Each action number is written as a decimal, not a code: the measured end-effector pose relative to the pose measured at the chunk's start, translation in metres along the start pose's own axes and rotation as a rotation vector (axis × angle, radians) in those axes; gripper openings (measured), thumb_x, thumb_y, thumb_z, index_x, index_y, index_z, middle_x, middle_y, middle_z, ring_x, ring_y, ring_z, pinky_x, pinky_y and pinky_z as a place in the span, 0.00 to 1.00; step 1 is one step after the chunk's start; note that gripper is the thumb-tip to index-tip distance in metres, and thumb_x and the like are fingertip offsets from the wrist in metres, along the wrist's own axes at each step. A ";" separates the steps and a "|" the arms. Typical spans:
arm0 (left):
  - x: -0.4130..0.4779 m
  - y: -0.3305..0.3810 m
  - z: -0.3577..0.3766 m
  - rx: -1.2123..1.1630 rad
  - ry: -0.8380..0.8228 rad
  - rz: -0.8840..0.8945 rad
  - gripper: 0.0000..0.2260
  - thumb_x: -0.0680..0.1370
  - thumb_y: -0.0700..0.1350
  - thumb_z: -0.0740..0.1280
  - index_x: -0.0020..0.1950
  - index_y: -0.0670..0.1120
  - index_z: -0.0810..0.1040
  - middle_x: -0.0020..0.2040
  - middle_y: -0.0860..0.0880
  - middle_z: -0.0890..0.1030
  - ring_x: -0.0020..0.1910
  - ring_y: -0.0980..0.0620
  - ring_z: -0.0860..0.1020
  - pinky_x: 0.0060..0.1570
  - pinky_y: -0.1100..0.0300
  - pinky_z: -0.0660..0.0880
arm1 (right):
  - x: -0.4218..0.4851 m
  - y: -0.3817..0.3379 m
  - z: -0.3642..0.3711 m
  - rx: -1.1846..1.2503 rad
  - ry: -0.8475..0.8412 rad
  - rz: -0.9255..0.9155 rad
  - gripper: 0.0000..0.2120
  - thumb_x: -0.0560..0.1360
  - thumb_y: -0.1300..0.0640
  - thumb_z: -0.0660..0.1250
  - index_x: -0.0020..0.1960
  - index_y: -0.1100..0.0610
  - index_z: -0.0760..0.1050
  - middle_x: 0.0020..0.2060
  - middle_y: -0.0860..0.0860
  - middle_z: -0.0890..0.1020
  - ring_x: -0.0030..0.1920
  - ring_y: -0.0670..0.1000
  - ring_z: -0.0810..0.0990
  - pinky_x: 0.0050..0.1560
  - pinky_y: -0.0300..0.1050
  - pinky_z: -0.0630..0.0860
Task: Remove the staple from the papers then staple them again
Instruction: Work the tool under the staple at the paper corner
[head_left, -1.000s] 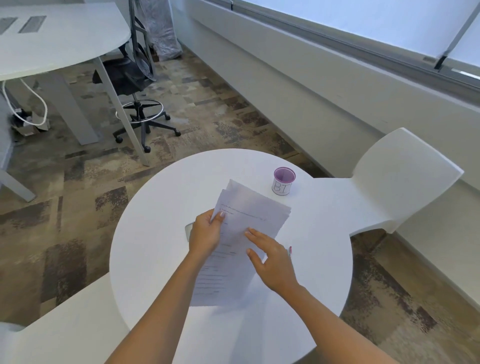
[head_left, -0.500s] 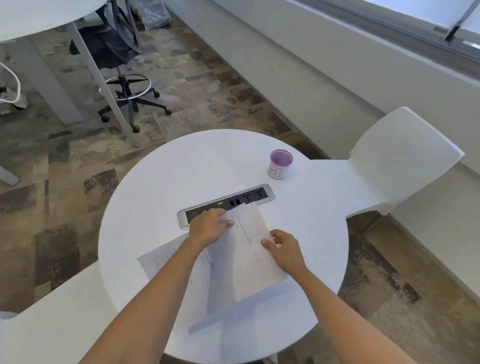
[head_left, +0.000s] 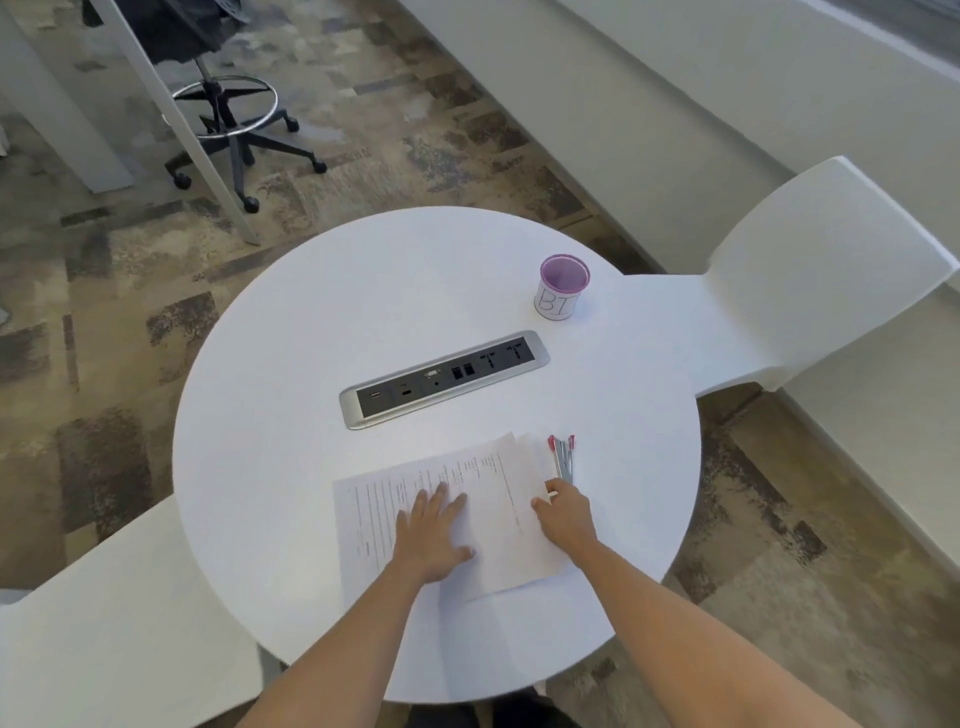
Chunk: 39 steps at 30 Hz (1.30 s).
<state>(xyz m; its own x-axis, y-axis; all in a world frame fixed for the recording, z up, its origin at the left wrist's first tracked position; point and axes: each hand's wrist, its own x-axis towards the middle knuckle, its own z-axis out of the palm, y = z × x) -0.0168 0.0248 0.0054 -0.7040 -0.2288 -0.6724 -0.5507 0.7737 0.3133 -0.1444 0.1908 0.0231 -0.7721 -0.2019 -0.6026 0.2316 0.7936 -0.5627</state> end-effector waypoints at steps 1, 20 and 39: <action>0.000 -0.002 0.008 0.017 -0.001 0.003 0.39 0.79 0.61 0.62 0.81 0.56 0.41 0.81 0.50 0.35 0.79 0.44 0.37 0.75 0.40 0.41 | 0.003 0.001 0.000 -0.050 0.004 -0.016 0.13 0.77 0.59 0.65 0.61 0.59 0.74 0.52 0.55 0.79 0.50 0.54 0.78 0.47 0.43 0.73; 0.010 -0.005 0.030 0.112 -0.019 -0.010 0.42 0.80 0.60 0.61 0.77 0.56 0.29 0.77 0.50 0.26 0.77 0.43 0.30 0.72 0.35 0.36 | 0.061 0.017 -0.058 -0.835 -0.026 -0.636 0.24 0.72 0.75 0.56 0.62 0.58 0.76 0.75 0.47 0.65 0.59 0.56 0.77 0.52 0.47 0.76; 0.020 0.012 0.015 -0.015 0.050 0.008 0.45 0.76 0.67 0.61 0.79 0.53 0.33 0.79 0.49 0.30 0.77 0.45 0.30 0.72 0.37 0.34 | 0.032 0.023 -0.030 -0.540 0.193 -0.495 0.07 0.82 0.58 0.58 0.57 0.60 0.70 0.49 0.50 0.74 0.37 0.54 0.75 0.35 0.45 0.68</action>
<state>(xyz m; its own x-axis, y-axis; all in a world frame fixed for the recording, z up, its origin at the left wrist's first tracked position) -0.0303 0.0383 -0.0147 -0.7300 -0.2523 -0.6352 -0.5512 0.7668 0.3290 -0.1816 0.2204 0.0080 -0.8119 -0.5430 -0.2144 -0.4524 0.8174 -0.3567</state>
